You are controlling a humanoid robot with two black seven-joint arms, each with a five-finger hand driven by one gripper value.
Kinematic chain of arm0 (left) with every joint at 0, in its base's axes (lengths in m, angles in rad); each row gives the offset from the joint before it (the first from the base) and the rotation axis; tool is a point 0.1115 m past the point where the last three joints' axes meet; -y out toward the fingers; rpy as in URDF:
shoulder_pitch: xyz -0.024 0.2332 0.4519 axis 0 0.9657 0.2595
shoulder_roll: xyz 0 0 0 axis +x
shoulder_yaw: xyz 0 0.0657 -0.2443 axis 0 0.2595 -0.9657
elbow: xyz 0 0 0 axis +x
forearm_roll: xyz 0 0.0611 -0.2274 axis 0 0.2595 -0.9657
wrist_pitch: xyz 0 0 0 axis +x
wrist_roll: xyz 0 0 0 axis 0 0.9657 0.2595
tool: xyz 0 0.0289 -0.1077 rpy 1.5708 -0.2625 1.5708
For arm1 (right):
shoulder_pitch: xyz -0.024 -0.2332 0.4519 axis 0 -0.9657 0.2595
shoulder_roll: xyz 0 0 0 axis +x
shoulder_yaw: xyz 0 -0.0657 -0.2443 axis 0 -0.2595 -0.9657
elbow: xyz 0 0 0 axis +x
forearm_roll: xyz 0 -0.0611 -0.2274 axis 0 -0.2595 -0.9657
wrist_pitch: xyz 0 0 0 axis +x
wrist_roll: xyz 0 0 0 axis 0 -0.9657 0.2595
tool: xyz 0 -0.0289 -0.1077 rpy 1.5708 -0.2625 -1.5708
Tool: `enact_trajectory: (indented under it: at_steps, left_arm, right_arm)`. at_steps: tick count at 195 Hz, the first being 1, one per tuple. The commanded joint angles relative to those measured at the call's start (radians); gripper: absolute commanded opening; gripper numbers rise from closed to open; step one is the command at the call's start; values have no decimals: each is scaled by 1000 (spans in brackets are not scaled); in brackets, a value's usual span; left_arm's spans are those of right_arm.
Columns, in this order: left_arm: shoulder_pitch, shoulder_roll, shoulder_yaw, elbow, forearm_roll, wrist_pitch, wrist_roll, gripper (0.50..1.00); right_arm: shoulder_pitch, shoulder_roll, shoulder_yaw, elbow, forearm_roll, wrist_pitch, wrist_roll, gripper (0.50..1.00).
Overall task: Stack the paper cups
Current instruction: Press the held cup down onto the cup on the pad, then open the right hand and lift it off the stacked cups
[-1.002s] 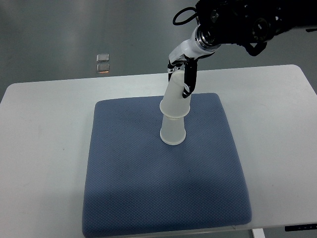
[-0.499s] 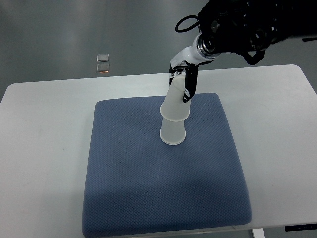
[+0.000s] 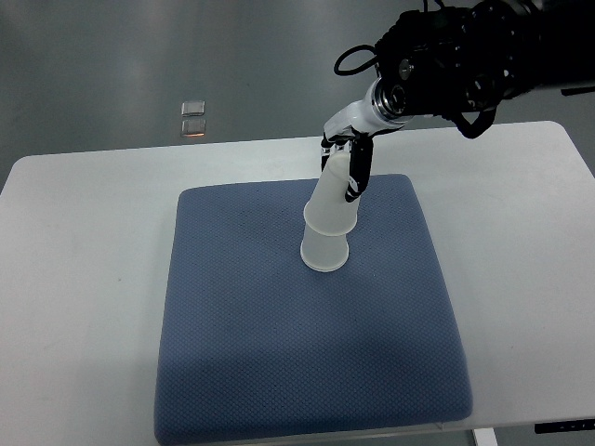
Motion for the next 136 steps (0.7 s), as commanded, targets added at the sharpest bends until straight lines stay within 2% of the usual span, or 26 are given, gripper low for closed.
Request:
enact_trajectory:
  at_steps: [1,136]
  left_arm:
    - [1,0,0,0,0,0,0,1000]
    - [1,0,0,0,0,0,0,1000]
  right_arm:
    - [-13,0,0,0,0,-16,0,782]
    - [-83,0,5,-17,2,-54,0,787]
